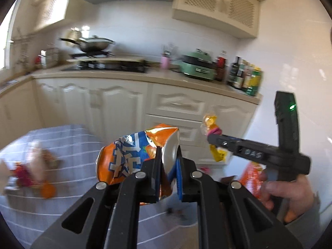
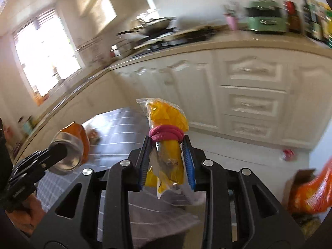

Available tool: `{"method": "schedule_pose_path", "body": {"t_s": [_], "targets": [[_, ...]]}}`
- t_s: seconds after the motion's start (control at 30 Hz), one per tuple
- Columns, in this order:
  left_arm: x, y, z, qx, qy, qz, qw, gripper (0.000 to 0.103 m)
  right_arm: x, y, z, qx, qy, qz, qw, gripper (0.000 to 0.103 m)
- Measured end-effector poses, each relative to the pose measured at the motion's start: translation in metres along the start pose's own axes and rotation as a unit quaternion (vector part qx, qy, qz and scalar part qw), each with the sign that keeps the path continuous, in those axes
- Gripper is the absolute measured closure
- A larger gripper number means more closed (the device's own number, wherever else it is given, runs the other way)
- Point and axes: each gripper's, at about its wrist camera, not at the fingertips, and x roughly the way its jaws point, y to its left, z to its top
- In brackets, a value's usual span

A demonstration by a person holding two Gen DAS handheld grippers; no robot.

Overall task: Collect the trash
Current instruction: 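Carry the chip bag and yellow wrapper toward the blue bin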

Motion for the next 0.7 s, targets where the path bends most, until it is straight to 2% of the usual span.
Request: {"method": "schedule_pose_path", "body": {"t_s": [0.2,0.3,0.37,0.53,0.7], "targets": [[0.065,-0.064,-0.012,0.003,0.042,-0.066,0.997,0.092,-0.001,-0.081,-0.023,0.057,0.023,-0.052,0.997,0.073],[0.103,-0.085,-0.029,0.0,0.077,-0.079,0.9939,0.092,0.004,-0.116,-0.044,0.084,0.044,-0.067,0.993,0.073],[0.136,-0.093,-0.047,-0.022,0.113,-0.098,0.9885,0.092,0.012,-0.132,-0.056,0.1,0.057,-0.07,0.991,0.073],[0.203,-0.103,-0.091,-0.048,0.184,-0.109,0.9757,0.092,0.047,-0.177,-0.093,0.15,0.101,-0.08,0.98,0.073],[0.257,-0.105,-0.114,-0.066,0.223,-0.119,0.9652,0.092,0.078,-0.208,-0.115,0.191,0.13,-0.082,0.97,0.073]]}}
